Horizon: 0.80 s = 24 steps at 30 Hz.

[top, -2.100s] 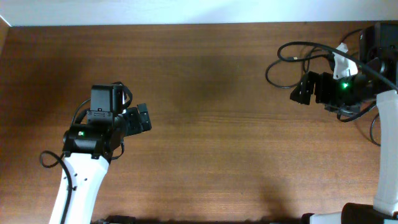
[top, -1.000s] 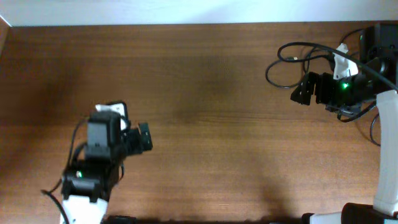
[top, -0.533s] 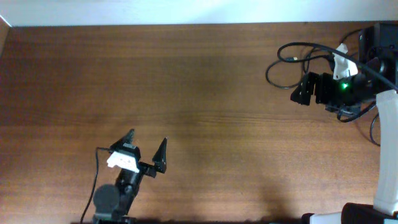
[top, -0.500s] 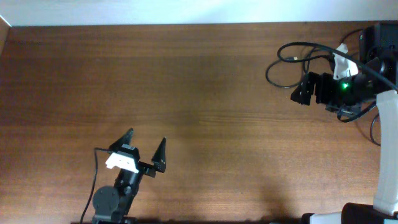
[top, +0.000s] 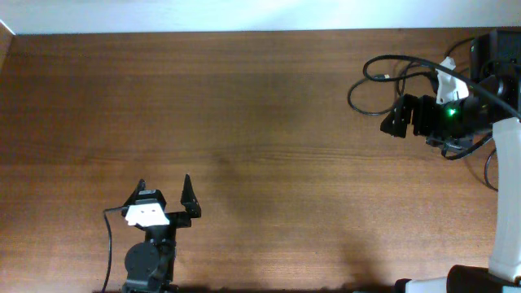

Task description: Untangle cables

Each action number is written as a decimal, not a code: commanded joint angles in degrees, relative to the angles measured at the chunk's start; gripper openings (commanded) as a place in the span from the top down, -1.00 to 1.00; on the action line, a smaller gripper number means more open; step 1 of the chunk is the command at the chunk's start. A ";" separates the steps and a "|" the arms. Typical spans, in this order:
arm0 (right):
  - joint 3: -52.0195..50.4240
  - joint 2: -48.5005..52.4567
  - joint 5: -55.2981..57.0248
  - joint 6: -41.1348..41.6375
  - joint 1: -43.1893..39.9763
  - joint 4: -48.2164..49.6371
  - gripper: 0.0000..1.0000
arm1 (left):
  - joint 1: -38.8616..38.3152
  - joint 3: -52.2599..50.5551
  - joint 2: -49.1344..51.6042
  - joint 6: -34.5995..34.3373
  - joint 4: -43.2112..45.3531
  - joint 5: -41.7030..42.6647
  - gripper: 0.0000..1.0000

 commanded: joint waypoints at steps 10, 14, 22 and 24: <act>0.37 -0.52 0.22 -0.17 0.35 0.02 -0.98 | 0.35 -0.13 -0.37 10.01 -1.18 10.34 -0.98; 0.39 -0.52 0.22 -0.17 0.35 0.02 -0.98 | 0.35 -0.13 -0.33 10.01 -1.16 10.34 -0.98; 0.37 -0.52 0.20 -0.17 0.35 0.02 -0.98 | 0.35 -0.11 -0.33 10.01 -1.16 10.34 -0.98; 0.37 -0.52 0.22 -0.17 0.35 0.02 -0.98 | 0.35 -0.13 -0.33 10.03 -1.16 10.32 -0.98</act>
